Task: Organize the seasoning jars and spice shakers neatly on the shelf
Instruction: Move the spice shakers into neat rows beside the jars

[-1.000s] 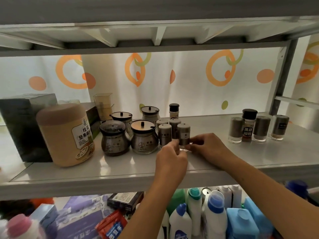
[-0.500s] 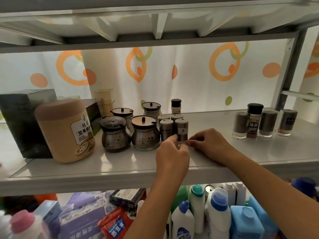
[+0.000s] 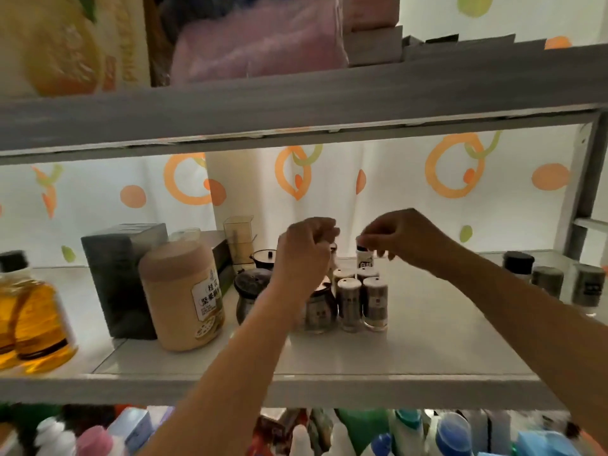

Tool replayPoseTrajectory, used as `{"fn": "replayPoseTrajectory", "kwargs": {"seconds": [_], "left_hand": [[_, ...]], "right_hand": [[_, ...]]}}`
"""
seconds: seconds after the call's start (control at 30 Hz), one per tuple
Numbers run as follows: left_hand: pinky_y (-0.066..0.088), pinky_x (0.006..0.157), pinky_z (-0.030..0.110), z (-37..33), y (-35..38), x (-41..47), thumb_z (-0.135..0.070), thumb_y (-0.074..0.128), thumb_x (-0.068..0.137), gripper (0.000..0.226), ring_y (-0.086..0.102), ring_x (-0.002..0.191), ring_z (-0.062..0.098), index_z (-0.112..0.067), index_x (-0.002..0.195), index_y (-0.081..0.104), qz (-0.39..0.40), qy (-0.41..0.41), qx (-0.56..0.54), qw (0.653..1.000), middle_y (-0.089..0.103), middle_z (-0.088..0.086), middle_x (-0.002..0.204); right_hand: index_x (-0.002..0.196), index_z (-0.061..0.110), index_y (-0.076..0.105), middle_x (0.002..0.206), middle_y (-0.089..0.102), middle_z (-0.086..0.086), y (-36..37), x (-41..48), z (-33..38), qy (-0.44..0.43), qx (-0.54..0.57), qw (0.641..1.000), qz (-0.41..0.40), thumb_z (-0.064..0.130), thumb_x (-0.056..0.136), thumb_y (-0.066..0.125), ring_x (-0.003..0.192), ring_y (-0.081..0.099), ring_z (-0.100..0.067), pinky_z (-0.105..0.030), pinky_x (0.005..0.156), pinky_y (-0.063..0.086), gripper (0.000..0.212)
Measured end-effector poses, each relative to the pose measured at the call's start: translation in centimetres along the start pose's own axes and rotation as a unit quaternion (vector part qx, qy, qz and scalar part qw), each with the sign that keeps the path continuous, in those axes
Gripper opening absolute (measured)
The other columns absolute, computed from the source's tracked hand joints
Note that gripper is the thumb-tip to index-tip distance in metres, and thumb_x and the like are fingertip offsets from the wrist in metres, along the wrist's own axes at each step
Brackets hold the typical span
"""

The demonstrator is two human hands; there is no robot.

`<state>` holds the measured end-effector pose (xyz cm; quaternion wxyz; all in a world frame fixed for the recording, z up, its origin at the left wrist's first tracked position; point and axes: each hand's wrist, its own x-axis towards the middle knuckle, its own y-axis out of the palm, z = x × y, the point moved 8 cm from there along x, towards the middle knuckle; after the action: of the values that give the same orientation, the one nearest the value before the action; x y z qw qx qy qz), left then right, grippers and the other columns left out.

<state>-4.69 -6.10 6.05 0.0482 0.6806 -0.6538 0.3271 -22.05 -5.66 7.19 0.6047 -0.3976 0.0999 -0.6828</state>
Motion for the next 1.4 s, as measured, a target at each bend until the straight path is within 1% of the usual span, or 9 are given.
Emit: {"fn": "replayPoseTrajectory", "kwargs": {"seconds": [0.13, 0.27, 0.4, 0.6, 0.7, 0.8, 1.03, 1.27, 1.4], "left_hand": [[0.052, 0.097, 0.036, 2.0, -0.3, 6.3, 0.007, 0.047, 0.083, 0.039, 0.068, 0.100, 0.017, -0.007, 0.113, 0.067, 0.088, -0.020, 0.147, 0.985, 0.074, 0.006, 0.104], [0.051, 0.092, 0.030, 3.0, 0.8, 9.4, 0.008, 0.046, 0.084, 0.039, 0.063, 0.106, 0.020, -0.009, 0.111, 0.070, 0.176, 0.029, 0.282, 0.943, 0.069, 0.006, 0.113], [0.053, 0.087, 0.032, 4.6, 1.8, 11.0, -0.002, 0.047, 0.090, 0.032, 0.063, 0.098, 0.021, -0.012, 0.110, 0.070, 0.198, 0.039, 0.328, 0.923, 0.068, 0.006, 0.109], [0.051, 0.072, 0.030, 7.3, 3.3, 11.9, -0.011, 0.049, 0.092, 0.025, 0.064, 0.089, 0.024, -0.010, 0.109, 0.066, 0.224, 0.018, 0.359, 0.906, 0.068, 0.008, 0.099], [0.055, 0.079, 0.035, 7.9, 3.4, 12.0, -0.007, 0.046, 0.090, 0.030, 0.064, 0.092, 0.023, -0.010, 0.113, 0.065, 0.233, 0.002, 0.353, 0.906, 0.068, 0.008, 0.103], [0.053, 0.089, 0.039, 8.3, 3.3, 11.7, -0.004, 0.044, 0.085, 0.039, 0.062, 0.100, 0.025, -0.014, 0.117, 0.065, 0.244, -0.008, 0.351, 0.904, 0.067, 0.007, 0.110], [0.043, 0.079, 0.026, 8.3, 2.4, 10.6, -0.007, 0.045, 0.091, 0.038, 0.059, 0.101, 0.020, -0.019, 0.122, 0.065, 0.244, -0.010, 0.334, 0.910, 0.066, 0.003, 0.118], [0.052, 0.078, 0.032, 7.4, 1.6, 8.8, -0.003, 0.047, 0.088, 0.033, 0.064, 0.095, 0.025, -0.013, 0.113, 0.067, 0.250, 0.001, 0.347, 0.904, 0.067, 0.008, 0.106], [0.055, 0.077, 0.035, 7.4, 1.2, 8.4, -0.003, 0.047, 0.086, 0.031, 0.065, 0.089, 0.024, -0.012, 0.106, 0.068, 0.249, 0.001, 0.354, 0.901, 0.068, 0.008, 0.098]], "right_hand": [[0.098, 0.003, 0.069, 0.086, 0.072, -0.010, 3.8, 7.6, 1.5, 0.001, -0.105, 0.989, 0.103, 0.020, 0.079, 0.077, 0.075, 0.068, -0.021, -0.030, 0.072, 0.056, 0.026], [0.115, 0.001, 0.060, 0.102, 0.064, -0.009, 6.8, 12.6, 0.9, 0.019, -0.201, 0.969, 0.143, 0.025, 0.078, 0.079, 0.089, 0.056, -0.019, -0.028, 0.073, 0.043, 0.048], [0.119, -0.003, 0.056, 0.119, 0.063, -0.018, 9.4, 15.1, -0.4, 0.042, -0.235, 0.953, 0.187, 0.028, 0.076, 0.080, 0.096, 0.057, -0.025, -0.029, 0.072, 0.038, 0.058], [0.121, 0.008, 0.045, 0.114, 0.062, -0.007, 13.1, 16.8, -3.3, 0.056, -0.261, 0.930, 0.253, 0.030, 0.071, 0.082, 0.106, 0.059, -0.026, -0.035, 0.088, 0.048, 0.066], [0.107, 0.013, 0.057, 0.099, 0.065, -0.003, 14.3, 17.3, -4.2, 0.045, -0.262, 0.922, 0.280, 0.031, 0.067, 0.083, 0.098, 0.064, -0.026, -0.038, 0.085, 0.053, 0.051], [0.092, 0.014, 0.063, 0.079, 0.063, 0.000, 14.6, 17.1, -4.2, 0.031, -0.266, 0.921, 0.284, 0.029, 0.066, 0.081, 0.075, 0.061, -0.021, -0.031, 0.061, 0.052, 0.035], [0.106, 0.015, 0.063, 0.104, 0.067, -0.004, 14.7, 15.5, -3.6, 0.041, -0.244, 0.920, 0.304, 0.035, 0.065, 0.083, 0.098, 0.066, -0.024, -0.030, 0.063, 0.057, 0.050], [0.089, 0.023, 0.072, 0.091, 0.071, -0.002, 15.3, 13.7, -2.4, 0.027, -0.236, 0.916, 0.324, 0.039, 0.065, 0.083, 0.088, 0.068, -0.022, -0.026, 0.058, 0.051, 0.030], [0.092, 0.022, 0.072, 0.094, 0.071, -0.003, 15.6, 13.3, -2.1, 0.033, -0.239, 0.915, 0.323, 0.032, 0.071, 0.080, 0.085, 0.067, -0.018, -0.028, 0.059, 0.053, 0.025]]}}
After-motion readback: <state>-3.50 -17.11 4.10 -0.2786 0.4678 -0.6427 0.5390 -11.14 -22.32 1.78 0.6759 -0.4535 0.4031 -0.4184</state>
